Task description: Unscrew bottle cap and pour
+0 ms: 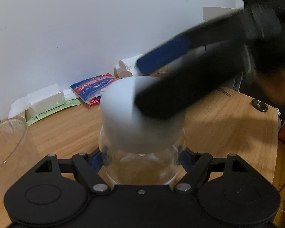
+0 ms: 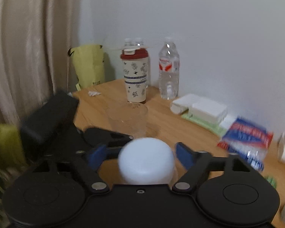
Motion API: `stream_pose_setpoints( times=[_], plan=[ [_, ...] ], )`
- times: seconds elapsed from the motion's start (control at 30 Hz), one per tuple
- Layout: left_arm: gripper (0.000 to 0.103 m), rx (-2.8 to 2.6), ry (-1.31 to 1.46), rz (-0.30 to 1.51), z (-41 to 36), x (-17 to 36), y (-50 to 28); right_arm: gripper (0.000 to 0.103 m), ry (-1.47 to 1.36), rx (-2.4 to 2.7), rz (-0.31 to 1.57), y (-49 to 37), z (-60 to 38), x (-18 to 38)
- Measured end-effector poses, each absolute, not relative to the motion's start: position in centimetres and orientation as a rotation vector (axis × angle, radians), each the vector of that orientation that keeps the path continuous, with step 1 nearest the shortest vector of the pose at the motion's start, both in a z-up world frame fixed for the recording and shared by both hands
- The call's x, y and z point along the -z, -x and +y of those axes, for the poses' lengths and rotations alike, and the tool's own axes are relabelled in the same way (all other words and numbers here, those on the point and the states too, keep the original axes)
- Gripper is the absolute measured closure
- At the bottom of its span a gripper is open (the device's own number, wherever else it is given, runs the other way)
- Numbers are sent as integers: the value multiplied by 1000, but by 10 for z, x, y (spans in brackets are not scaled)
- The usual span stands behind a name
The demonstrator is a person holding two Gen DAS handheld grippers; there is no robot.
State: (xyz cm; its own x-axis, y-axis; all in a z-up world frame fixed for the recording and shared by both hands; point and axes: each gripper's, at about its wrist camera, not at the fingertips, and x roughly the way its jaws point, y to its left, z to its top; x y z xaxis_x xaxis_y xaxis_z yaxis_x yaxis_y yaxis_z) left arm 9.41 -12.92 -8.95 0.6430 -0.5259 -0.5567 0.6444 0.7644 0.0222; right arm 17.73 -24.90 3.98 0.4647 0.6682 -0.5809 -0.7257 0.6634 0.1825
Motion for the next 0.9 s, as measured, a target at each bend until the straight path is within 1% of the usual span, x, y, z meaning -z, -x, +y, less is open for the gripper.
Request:
stream_pose_setpoints(
  times=[0.07,0.1,0.13,0.17,0.2,0.23,0.4,0.67,0.8,0.9],
  plan=[
    [25,669,-227,562,-131,90,-89,13,32,-772,775,-191,-251,-55],
    [25,665,-228,564,-133,90,-86,15,-1,-735,823,-198,-251,-61],
    [25,662,-229,567,-134,90,-83,21,-29,-713,872,-204,-248,-69],
    [24,660,-227,573,-134,89,-85,29,-22,-694,897,-206,-245,-72],
    [24,658,-225,579,-133,88,-86,33,-11,-667,942,-209,-238,-74],
    [24,657,-220,586,-133,89,-86,34,1,-640,987,-212,-230,-76],
    [24,648,-199,597,-136,90,-86,34,25,-530,1167,-224,-202,-76],
    [24,639,-198,600,-140,89,-80,33,69,-461,1227,-229,-185,-68],
    [24,636,-199,605,-144,82,-77,33,100,-431,1287,-235,-180,-58],
    [24,633,-199,607,-138,82,-92,33,123,-412,1303,-237,-176,-58]
  ],
)
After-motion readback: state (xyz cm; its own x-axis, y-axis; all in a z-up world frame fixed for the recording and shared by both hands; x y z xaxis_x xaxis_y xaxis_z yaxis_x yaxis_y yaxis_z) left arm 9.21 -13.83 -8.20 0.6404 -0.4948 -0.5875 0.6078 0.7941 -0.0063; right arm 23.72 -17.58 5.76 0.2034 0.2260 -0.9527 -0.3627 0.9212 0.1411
